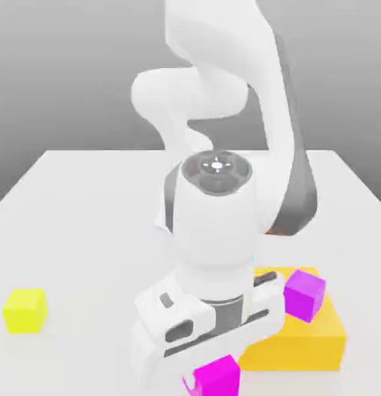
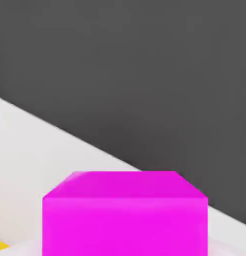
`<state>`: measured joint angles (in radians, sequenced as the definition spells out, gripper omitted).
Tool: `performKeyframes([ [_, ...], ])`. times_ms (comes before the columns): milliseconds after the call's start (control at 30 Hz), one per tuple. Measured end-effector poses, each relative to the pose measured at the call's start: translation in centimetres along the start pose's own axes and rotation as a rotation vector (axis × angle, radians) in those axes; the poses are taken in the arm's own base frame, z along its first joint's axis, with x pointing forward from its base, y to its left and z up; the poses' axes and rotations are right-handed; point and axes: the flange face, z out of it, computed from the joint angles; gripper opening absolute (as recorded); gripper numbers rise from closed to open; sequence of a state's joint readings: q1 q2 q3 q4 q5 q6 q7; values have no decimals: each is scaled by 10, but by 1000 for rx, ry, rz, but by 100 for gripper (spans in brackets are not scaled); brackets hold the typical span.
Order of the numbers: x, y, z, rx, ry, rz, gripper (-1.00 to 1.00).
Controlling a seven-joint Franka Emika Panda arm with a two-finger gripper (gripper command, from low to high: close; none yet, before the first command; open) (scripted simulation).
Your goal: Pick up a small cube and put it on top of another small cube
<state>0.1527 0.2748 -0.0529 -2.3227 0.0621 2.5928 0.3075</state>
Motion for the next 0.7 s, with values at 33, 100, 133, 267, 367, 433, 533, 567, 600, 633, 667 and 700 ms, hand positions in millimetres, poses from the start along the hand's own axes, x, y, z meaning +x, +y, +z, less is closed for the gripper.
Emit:
performKeyframes([
  [33, -10, -10, -10, 5, -3, -29, -100],
  [100, -31, -30, -28, 12, -8, -89, -100],
  [133, -42, -39, -38, 14, -10, -120, -100],
  [267, -96, -78, -71, 11, -11, -266, -100],
  [367, -131, -89, -93, 0, -5, -346, -100],
  [433, -151, -94, -99, -10, 1, -390, -100],
  [533, -157, -95, -68, -15, 4, -406, -100],
  [567, -157, -95, -54, -16, 4, -407, -100],
  [600, -158, -95, -46, -16, 4, -408, 100],
  [633, -158, -95, -46, -16, 4, -408, 100],
  [667, -158, -95, -46, -16, 4, -408, 100],
  [700, -158, -95, -46, -16, 4, -408, 100],
])
